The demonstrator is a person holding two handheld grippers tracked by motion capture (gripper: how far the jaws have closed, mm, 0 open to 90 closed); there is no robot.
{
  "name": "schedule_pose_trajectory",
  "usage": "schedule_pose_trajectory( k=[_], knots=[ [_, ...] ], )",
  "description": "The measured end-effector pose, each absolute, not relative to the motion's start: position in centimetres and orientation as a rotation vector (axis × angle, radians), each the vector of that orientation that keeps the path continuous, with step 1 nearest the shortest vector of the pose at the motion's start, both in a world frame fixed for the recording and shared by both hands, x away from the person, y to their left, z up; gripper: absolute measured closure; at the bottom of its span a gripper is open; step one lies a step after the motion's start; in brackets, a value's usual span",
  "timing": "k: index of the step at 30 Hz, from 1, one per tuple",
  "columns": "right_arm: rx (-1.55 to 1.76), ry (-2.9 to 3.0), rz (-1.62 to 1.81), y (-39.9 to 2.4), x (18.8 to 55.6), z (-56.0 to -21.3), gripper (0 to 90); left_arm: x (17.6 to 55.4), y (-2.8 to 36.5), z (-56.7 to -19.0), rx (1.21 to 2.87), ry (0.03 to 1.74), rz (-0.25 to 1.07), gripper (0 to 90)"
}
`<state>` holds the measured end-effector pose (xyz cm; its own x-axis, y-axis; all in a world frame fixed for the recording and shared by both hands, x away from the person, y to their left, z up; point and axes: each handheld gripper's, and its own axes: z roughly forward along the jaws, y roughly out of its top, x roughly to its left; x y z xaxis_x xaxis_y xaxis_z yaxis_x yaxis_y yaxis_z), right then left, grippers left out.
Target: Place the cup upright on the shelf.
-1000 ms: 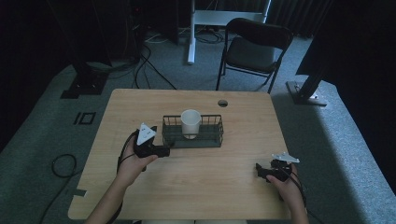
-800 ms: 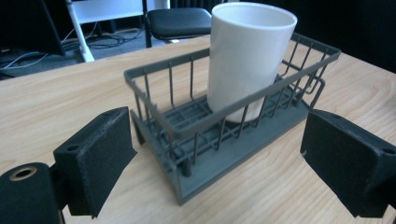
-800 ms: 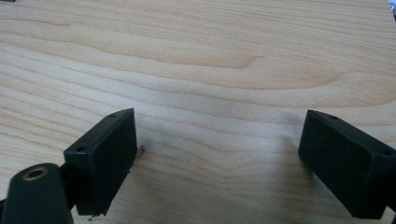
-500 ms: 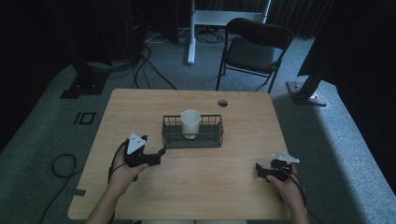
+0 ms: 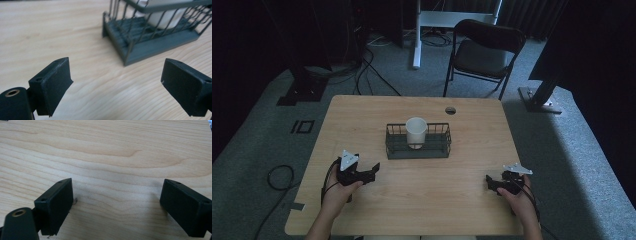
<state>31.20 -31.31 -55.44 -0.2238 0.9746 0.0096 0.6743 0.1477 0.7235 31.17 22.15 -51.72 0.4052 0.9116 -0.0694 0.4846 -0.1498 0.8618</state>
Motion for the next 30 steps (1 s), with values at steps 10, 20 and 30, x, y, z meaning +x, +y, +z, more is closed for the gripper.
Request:
schedule_pose_trajectory(
  k=[10,20,30],
  knots=[
    [1.571,1.963,0.849,-31.3,31.2,-55.4,11.0,30.8,23.7,-52.6,1.824,1.368,0.652,9.7],
    [1.571,1.963,0.85,-31.3,31.2,-55.4,11.0,30.7,25.9,-53.6,1.812,1.511,0.666,9.7],
    [1.571,1.963,0.849,-31.3,31.2,-55.4,11.0,30.4,26.6,-54.9,1.854,1.603,0.697,9.7]
  ],
)
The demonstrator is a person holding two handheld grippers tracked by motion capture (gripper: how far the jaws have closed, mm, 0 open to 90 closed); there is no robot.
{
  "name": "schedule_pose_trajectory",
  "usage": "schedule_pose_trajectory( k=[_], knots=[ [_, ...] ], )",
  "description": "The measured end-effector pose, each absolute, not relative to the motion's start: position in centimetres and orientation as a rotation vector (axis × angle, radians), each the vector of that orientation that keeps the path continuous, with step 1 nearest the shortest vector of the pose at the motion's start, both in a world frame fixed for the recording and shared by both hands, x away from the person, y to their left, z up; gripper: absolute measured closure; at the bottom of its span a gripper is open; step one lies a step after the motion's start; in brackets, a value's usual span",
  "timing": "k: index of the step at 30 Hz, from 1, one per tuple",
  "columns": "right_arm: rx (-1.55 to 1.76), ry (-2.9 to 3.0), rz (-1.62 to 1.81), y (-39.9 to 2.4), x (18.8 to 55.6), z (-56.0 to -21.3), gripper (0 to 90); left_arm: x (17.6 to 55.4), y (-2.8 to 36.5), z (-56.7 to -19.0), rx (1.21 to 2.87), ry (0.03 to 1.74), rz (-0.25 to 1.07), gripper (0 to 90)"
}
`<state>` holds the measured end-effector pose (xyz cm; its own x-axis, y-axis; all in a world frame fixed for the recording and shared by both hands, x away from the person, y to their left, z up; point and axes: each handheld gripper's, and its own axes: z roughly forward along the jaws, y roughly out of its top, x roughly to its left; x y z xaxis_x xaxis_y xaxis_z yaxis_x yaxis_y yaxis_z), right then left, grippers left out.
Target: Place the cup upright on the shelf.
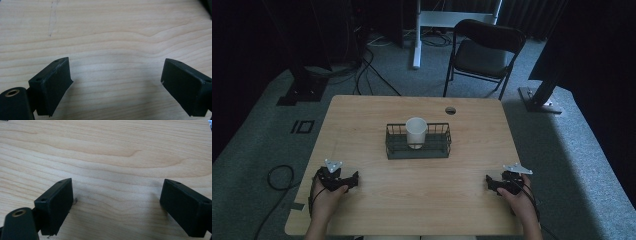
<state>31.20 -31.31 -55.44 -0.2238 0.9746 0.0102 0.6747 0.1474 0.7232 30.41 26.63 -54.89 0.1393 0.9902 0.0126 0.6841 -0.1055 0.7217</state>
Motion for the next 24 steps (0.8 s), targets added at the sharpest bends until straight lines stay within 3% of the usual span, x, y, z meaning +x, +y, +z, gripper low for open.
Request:
schedule_pose_trajectory(
  k=[24],
  knots=[
    [1.572,1.964,0.849,-31.31,31.21,-55.44,11.0,30.37,26.9,-55.1,1.829,1.676,0.698,9.2]
  ],
)
